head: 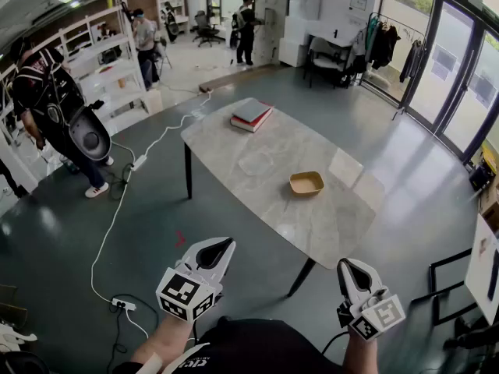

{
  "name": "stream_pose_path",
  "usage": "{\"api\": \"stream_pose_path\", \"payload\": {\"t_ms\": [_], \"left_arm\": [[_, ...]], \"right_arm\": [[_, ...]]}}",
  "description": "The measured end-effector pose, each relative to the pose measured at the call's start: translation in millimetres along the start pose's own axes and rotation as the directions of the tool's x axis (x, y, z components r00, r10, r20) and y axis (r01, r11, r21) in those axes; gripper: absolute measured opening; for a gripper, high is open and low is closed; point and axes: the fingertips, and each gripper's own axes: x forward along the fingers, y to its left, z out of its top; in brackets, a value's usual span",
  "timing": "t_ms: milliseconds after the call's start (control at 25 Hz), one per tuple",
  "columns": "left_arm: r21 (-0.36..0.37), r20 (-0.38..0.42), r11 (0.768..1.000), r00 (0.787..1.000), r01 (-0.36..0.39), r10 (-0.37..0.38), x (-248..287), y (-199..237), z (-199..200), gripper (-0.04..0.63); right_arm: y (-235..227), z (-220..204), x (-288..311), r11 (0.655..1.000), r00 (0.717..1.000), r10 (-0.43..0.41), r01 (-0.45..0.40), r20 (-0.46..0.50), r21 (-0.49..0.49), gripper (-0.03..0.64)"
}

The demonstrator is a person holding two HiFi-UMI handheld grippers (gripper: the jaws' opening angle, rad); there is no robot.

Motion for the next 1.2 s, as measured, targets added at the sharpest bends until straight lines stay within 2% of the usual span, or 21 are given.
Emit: {"api": "stream_pose_path", "payload": {"t_ms": [640,960,1200], "left_arm": [[-0.027,-0.032,0.999,0.999,-0.023,0.022,-31,24,-20,0.005],[-0.027,-0.023,0.997,0.997,-0.071,0.07,-67,64,-20,0.005],[-0.042,-0.024,0.994,0.995,-0.1,0.1,-105,101,-31,0.005]], "right_arm": [[33,-17,26,0.999,0.998,0.042,-0.041,-0.037,0.023,0.0],[89,-24,74,0.983,0.98,0.186,-0.186,-0.066,0.004,0.002],[121,-32,115,0.979,0.977,0.201,-0.197,-0.068,0.06,0.002]]}}
